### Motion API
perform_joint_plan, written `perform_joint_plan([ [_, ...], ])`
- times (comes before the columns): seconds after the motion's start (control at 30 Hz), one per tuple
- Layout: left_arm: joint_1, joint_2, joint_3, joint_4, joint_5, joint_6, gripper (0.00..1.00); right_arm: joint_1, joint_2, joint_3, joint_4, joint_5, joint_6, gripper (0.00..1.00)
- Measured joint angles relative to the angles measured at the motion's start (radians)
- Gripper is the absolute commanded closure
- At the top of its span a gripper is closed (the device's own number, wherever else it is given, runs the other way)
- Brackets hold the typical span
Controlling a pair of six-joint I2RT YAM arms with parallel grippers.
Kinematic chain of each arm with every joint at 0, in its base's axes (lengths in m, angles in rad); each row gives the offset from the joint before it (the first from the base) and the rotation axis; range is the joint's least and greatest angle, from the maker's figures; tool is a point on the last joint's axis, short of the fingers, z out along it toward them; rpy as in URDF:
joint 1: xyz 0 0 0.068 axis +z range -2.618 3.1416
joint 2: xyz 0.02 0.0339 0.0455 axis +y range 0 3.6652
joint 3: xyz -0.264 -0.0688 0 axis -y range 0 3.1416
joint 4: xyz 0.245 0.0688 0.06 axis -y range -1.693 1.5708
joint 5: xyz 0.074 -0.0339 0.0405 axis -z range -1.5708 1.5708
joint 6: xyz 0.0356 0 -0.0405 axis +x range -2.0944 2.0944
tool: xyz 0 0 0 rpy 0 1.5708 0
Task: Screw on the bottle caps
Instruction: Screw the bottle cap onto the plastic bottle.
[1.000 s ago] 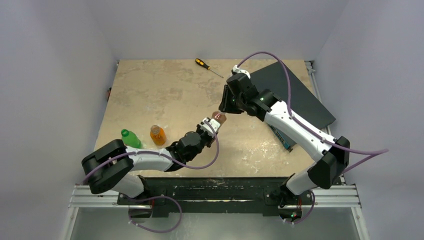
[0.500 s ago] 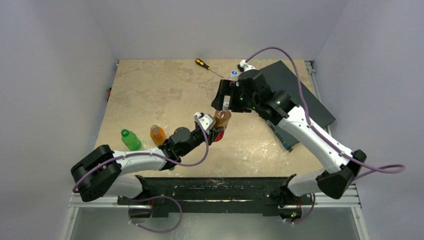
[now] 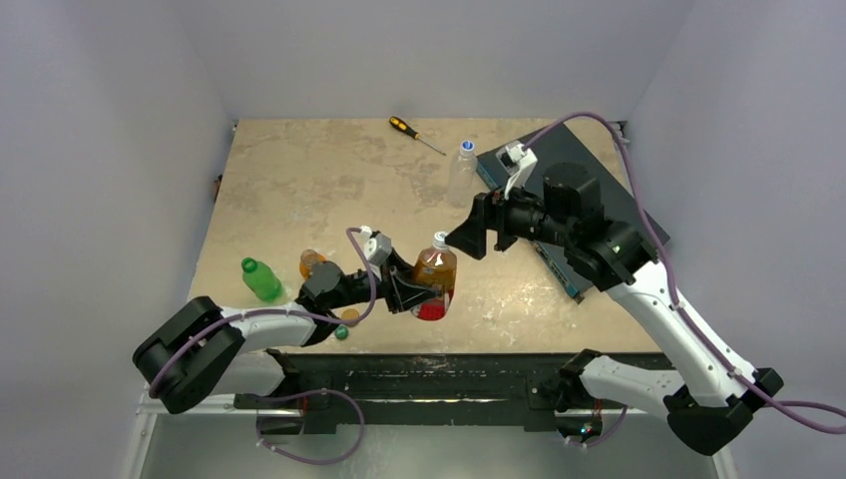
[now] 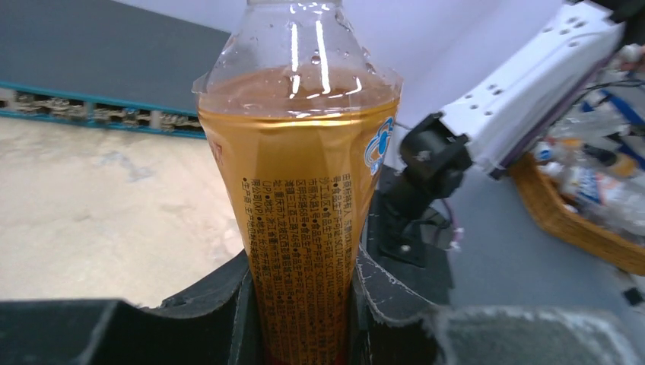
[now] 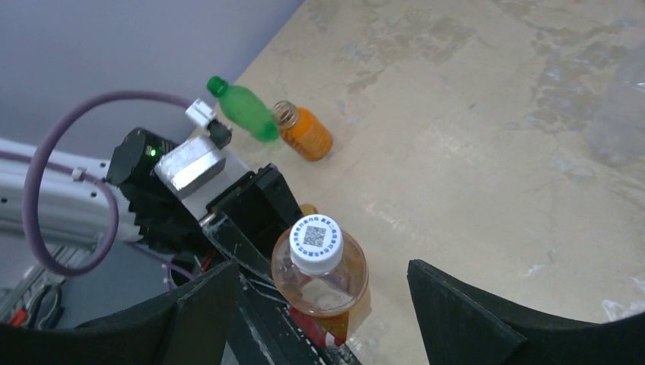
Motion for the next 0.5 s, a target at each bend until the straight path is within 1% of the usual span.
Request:
perform_joint_plan([
  [0.1, 0.026, 0.036, -0.043, 0.177, 0.091, -0.134, 1.0, 0.0, -0.017, -0.058, 0.043, -0.106, -0.021, 0.22],
  [0.2, 0.037, 0.121, -0.055, 0.32, 0.163, -0.278, 1.0, 0.0, -0.029, -0.1, 0.09, -0.182, -0.024, 0.23],
  [0.3, 0.041, 0.187, -0.055, 0.354, 0.204, -0.372, 1.0, 0.0, -0.03, -0.117, 0.137, -0.239, -0.024, 0.24],
  [0.5, 0.043, 0.19, -0.055, 0.383, 0.242, -0.438, 1.0, 0.0, -0.025, -0.143, 0.212, -0.281, -0.025, 0.25],
])
